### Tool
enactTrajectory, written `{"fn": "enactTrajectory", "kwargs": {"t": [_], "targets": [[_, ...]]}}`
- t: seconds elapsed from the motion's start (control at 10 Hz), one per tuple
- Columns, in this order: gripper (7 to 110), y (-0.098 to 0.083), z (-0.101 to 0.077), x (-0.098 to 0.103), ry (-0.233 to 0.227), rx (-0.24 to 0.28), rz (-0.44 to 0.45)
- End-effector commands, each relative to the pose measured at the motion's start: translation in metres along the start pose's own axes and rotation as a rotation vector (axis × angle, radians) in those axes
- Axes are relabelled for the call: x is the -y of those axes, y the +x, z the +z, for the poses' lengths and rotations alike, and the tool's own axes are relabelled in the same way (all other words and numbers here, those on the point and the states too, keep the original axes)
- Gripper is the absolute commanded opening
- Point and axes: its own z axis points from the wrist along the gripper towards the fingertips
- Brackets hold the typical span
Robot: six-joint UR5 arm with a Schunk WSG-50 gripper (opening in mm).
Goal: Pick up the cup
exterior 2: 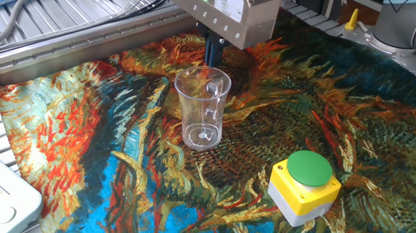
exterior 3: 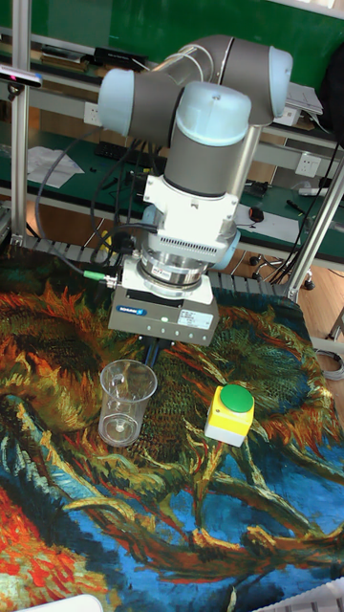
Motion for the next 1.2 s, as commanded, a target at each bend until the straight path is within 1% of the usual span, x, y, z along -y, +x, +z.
{"fn": "enactTrajectory", "kwargs": {"t": [0.0, 0.2, 0.5, 0.6, 0.7, 0.9, 1.1], "targets": [[7, -0.002, 0.000, -0.001, -0.022, 0.007, 0.008], [7, 0.002, 0.002, 0.004, -0.028, 0.008, 0.002], [7, 0.013, 0.008, 0.032, -0.034, 0.023, -0.031], [7, 0.017, 0.010, 0.041, -0.026, 0.028, -0.038], [7, 0.017, 0.011, 0.044, -0.015, 0.029, -0.036], [7, 0.006, 0.016, 0.031, -0.021, 0.035, -0.020], [7, 0.007, 0.016, 0.030, -0.024, 0.032, -0.007]]}}
